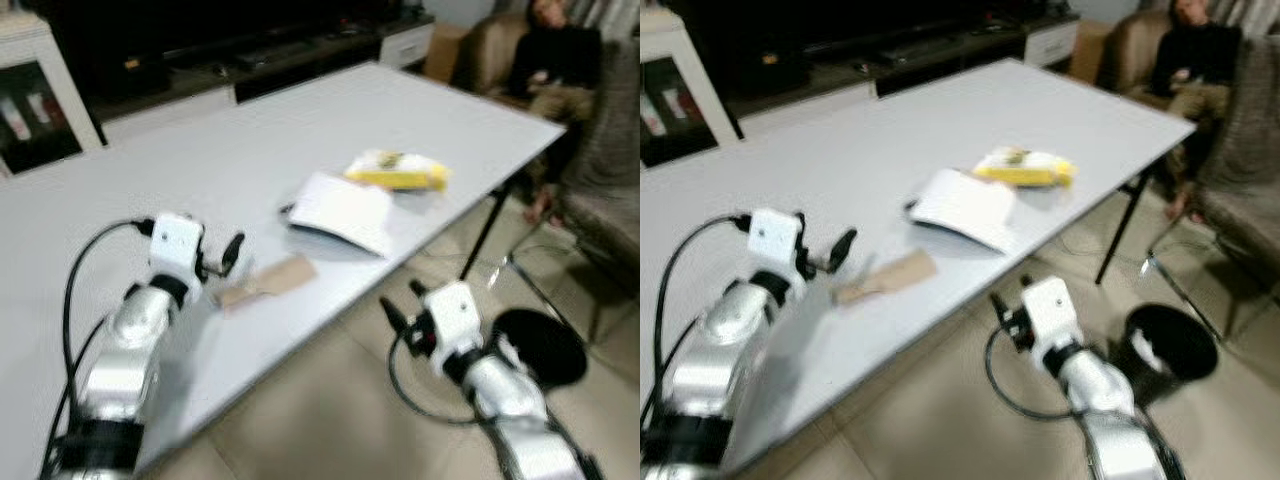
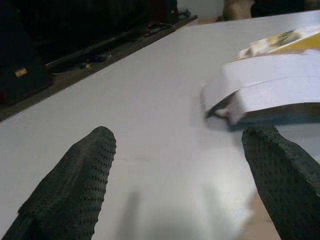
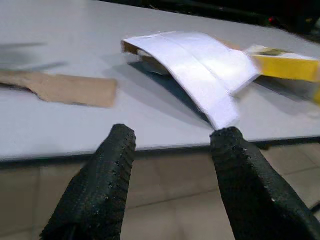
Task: Picking trash to rubbish bin
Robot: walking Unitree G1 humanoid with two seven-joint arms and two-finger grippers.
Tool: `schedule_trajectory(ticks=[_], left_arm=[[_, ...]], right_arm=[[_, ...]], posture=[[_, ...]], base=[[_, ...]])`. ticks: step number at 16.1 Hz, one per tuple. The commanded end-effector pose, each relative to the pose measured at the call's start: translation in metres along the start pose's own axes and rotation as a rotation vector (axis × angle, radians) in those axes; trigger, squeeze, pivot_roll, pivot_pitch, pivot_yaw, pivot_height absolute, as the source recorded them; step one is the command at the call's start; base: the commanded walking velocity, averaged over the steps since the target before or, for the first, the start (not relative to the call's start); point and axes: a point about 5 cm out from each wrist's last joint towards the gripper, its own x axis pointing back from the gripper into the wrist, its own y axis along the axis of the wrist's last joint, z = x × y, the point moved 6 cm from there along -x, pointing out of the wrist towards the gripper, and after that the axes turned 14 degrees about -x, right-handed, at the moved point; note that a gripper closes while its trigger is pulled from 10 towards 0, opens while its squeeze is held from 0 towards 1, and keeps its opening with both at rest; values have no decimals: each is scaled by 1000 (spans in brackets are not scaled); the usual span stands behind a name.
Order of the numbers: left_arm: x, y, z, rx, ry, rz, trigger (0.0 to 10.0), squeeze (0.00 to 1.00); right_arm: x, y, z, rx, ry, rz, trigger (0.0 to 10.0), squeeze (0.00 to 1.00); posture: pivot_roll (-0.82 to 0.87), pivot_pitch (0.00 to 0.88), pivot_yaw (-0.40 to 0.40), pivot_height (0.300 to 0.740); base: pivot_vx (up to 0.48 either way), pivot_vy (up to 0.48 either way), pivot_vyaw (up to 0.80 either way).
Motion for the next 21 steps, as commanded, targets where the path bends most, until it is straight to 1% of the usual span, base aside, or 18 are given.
schedule_trajectory(ticks=[1,2,3,5,6,7,8,9,12,13,14,15,16,18,19,21], left_arm=[[-2,1,-8,30,-48,-5,10000,0],[-2,4,-17,57,-110,-34,10000,714],[1,10,-27,112,-204,-83,10000,1000],[2,11,-30,110,-253,-84,10000,1000],[3,9,-30,91,-308,-83,10000,1000],[3,6,-26,88,-363,-69,10000,1000],[5,3,-26,85,-441,-56,10000,1000],[6,2,-27,89,-476,-54,10000,1000],[17,-7,-42,118,-684,-13,10000,1000],[17,-12,-43,112,-717,3,10000,1000],[14,-18,-41,80,-727,21,10000,1000],[8,-23,-37,68,-707,33,10000,1000],[8,-23,-37,67,-707,35,10000,1000],[4,-38,-37,45,-710,86,10000,1000],[3,-44,-38,40,-704,109,10000,1000],[4,-52,-41,64,-721,141,10000,1000]], right_arm=[[4,7,-7,8,-16,-17,10000,0],[6,7,-8,10,-19,-15,10000,0],[8,9,-8,12,-18,-17,10000,0],[10,10,-8,9,-13,-19,10000,0],[13,10,-6,3,4,-14,10000,0],[16,9,-4,-8,30,-5,10000,0],[19,8,-1,-20,58,4,10000,0],[20,7,0,-31,67,12,10000,0],[23,2,8,-39,127,50,10000,0],[24,0,9,-41,135,61,10000,0],[26,-1,10,-48,144,70,10000,0],[27,-1,11,-51,151,75,10000,0],[28,-1,11,-52,152,76,10000,0],[29,-4,12,-59,163,96,10000,0],[29,-5,14,-64,174,106,10000,0],[30,-7,18,-66,199,126,10000,0]], posture=[[-56,0,26,740],[-62,0,28,740],[-69,0,31,740],[-71,0,31,740],[-74,0,34,740],[-74,0,37,740],[-71,0,39,740],[-71,0,40,740],[-73,0,40,740],[-76,0,41,740],[-77,0,42,740],[-81,0,45,740],[-81,0,45,740],[-86,0,44,740],[-89,0,45,740],[-91,0,45,740]], base=[[0,0,0],[0,0,0],[0,0,0],[0,0,0],[0,0,0],[0,0,0],[0,0,0],[0,0,0],[0,0,0],[0,0,0],[0,0,0],[0,0,0],[0,0,0],[0,0,0],[0,0,0],[0,0,0]])
